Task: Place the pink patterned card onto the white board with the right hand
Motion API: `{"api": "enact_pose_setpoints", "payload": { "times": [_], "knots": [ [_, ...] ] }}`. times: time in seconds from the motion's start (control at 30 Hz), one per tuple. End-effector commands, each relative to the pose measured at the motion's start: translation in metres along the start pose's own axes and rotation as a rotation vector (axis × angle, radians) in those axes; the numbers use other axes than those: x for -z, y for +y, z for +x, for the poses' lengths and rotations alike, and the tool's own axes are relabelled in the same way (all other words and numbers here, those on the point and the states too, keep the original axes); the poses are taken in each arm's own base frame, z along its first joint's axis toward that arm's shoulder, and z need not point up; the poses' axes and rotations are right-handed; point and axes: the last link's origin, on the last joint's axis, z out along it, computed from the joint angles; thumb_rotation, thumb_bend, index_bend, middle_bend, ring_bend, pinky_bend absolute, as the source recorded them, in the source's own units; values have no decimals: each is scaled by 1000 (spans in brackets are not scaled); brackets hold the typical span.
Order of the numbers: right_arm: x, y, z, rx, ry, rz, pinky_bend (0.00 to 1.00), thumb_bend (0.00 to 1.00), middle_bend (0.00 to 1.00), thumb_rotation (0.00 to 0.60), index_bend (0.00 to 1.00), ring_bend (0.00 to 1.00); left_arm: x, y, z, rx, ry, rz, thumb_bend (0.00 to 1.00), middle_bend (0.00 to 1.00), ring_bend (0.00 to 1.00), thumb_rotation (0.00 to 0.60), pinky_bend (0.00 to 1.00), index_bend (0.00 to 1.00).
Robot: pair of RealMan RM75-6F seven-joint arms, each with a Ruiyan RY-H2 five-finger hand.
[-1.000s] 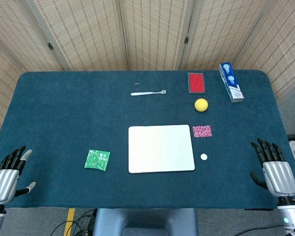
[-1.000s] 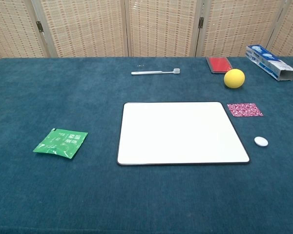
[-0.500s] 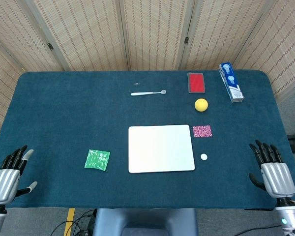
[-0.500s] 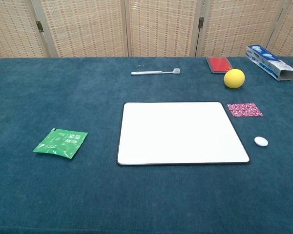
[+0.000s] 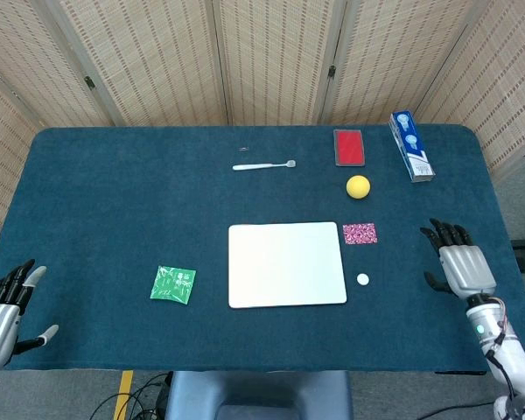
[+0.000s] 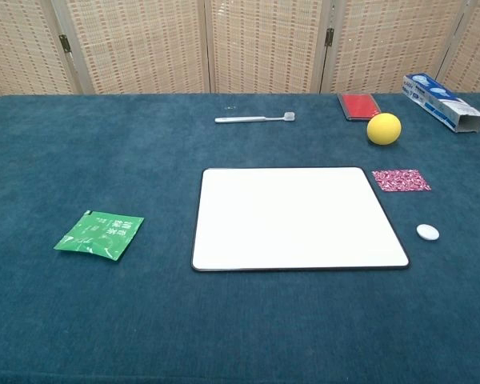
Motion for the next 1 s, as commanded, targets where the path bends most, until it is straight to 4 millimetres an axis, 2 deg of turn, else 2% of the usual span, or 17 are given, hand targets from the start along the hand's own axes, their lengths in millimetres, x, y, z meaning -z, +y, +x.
{"api": "enact_pose_setpoints", "payload": {
  "times": [0.03, 0.33, 0.63, 0.77, 1.0],
  "knots": [
    [-37, -5, 6, 22, 2, -5, 0, 258, 0, 600, 158, 0, 0, -1, 0, 33, -32, -11, 211, 0, 0, 600, 151, 0],
    [-83, -27, -9, -36, -41, 20, 0, 259, 0, 600, 251, 0, -4, -5, -1, 66, -62, -9, 211, 0, 0, 600, 151, 0],
    [-104, -48, -30, -32, -79, 66, 0, 207, 0, 600, 259, 0, -8, -9, -3, 55, -77, 11, 211, 0, 0, 600, 151, 0],
    [-108, -54, -33, -18, -80, 79, 0, 173, 0, 600, 259, 0, -9, -9, -4, 50, -80, 13, 211, 0, 0, 600, 151, 0],
    [-115, -64, -37, 20, -89, 83, 0, 171, 0, 600, 259, 0, -9, -9, -4, 51, -82, 14, 210, 0, 0, 600, 151, 0]
  ]
}}
